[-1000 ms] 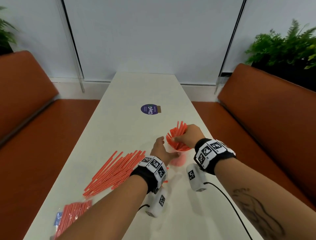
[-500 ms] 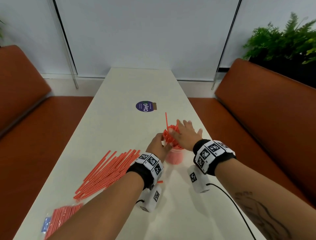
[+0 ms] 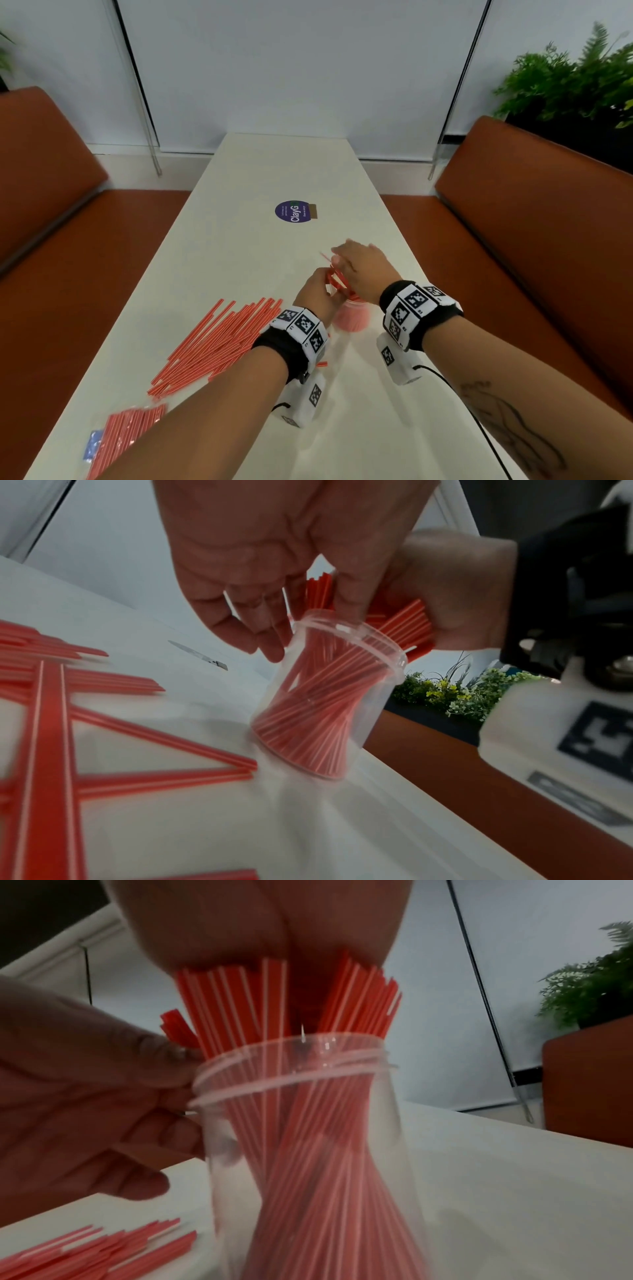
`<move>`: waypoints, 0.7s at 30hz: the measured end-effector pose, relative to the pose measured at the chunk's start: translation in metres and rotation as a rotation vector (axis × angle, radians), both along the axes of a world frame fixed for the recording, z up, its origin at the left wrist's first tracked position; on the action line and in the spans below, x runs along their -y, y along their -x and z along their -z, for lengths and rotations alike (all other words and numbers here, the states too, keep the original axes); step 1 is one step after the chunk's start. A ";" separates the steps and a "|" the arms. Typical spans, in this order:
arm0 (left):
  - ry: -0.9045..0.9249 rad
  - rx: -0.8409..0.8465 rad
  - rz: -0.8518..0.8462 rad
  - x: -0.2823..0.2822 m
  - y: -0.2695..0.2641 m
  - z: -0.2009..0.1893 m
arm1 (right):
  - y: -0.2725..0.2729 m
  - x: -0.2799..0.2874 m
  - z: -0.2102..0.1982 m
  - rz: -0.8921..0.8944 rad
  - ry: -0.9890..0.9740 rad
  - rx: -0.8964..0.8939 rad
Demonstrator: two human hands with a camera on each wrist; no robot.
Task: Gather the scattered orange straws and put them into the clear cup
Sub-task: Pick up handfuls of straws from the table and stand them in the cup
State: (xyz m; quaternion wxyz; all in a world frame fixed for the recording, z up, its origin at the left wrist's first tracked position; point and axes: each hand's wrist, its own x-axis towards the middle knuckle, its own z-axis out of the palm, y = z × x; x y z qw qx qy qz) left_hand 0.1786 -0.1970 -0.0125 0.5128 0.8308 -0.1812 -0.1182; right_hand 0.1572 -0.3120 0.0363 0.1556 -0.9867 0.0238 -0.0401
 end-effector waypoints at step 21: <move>-0.634 0.085 0.026 -0.053 -0.050 -0.018 | 0.007 0.008 -0.030 0.294 -0.314 0.396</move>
